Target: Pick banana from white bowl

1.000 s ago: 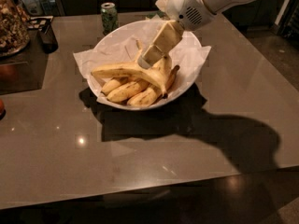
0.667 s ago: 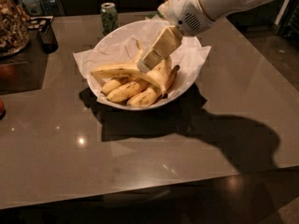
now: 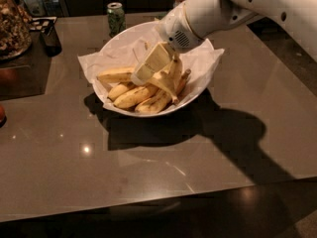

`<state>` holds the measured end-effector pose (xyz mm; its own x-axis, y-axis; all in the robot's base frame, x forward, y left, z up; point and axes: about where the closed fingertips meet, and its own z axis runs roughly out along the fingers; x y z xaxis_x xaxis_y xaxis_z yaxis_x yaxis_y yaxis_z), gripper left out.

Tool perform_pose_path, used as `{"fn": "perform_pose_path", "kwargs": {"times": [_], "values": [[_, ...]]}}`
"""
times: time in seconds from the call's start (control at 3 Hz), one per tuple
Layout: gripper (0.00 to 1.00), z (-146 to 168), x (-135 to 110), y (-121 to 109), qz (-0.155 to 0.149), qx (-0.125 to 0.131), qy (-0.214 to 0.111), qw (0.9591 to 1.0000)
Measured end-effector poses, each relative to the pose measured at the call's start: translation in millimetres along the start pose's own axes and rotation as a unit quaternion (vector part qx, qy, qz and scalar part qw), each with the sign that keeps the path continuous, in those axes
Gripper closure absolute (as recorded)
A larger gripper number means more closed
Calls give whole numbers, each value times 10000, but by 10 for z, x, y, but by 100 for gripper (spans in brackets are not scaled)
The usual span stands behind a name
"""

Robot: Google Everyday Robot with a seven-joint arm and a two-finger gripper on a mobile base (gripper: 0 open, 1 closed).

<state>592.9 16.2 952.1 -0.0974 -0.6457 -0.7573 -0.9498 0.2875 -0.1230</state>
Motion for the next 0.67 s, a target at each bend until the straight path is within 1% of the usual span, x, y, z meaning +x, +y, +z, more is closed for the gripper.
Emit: {"fn": "perform_pose_path", "kwargs": {"times": [0.33, 0.67], "values": [[0, 207, 130, 2, 134, -123, 232, 9996], [18, 213, 129, 3, 137, -125, 237, 9995]]}}
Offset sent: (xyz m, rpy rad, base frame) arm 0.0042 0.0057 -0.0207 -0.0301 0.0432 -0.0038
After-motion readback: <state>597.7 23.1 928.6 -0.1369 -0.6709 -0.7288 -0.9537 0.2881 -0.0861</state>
